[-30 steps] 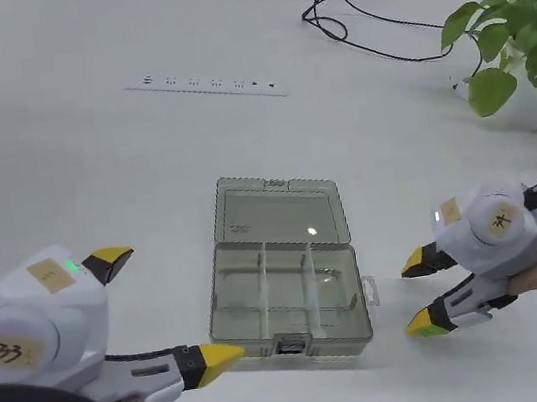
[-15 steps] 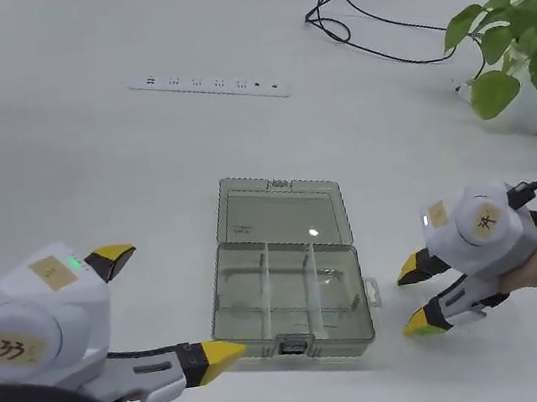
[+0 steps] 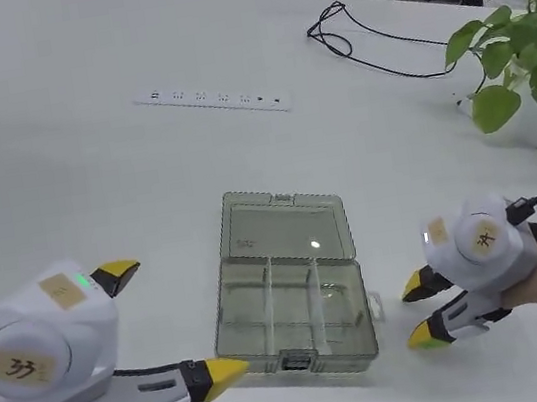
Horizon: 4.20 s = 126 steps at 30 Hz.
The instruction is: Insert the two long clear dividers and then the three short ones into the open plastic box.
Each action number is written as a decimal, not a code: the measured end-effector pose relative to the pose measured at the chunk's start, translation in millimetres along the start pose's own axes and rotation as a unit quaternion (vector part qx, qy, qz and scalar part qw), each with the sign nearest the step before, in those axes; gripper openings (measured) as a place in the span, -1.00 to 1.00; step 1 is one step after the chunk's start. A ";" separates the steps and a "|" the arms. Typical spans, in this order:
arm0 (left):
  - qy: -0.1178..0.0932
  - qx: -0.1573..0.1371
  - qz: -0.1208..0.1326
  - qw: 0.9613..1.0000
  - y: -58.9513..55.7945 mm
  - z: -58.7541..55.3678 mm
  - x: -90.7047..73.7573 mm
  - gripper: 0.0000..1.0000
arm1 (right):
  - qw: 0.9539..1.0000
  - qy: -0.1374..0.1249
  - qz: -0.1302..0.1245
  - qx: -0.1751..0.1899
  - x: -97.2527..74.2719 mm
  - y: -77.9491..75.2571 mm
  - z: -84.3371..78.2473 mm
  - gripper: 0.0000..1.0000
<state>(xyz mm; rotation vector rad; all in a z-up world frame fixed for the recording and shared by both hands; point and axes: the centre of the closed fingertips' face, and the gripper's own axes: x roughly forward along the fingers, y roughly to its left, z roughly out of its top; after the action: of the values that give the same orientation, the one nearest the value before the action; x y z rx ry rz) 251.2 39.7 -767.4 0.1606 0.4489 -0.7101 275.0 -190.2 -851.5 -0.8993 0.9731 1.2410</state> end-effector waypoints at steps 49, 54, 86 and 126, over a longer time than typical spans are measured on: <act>-0.009 -0.267 -0.158 0.951 -60.1 62.8 53.0 0.13 | 0.971 -0.121 -0.165 -0.120 -82.9 7.7 129.1 -0.35; -0.008 -0.290 -0.172 0.942 -68.1 64.3 53.7 -0.21 | 0.969 -0.127 -0.164 -0.136 -82.4 15.7 139.7 -0.35; -0.015 -0.363 -0.222 0.905 -89.7 63.7 49.2 -1.00 | 0.959 -0.113 -0.159 -0.205 -76.4 32.8 149.1 -0.35; -0.049 -0.010 -0.313 0.949 -98.5 55.8 18.2 -1.00 | 0.978 -0.180 0.078 -0.064 -102.2 56.0 159.3 -0.67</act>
<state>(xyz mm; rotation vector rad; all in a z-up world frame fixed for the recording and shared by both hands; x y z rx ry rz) 217.4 -61.3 -725.0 -0.0439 0.4115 -1.3304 228.8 -68.8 -702.9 -0.6728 0.6885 1.5521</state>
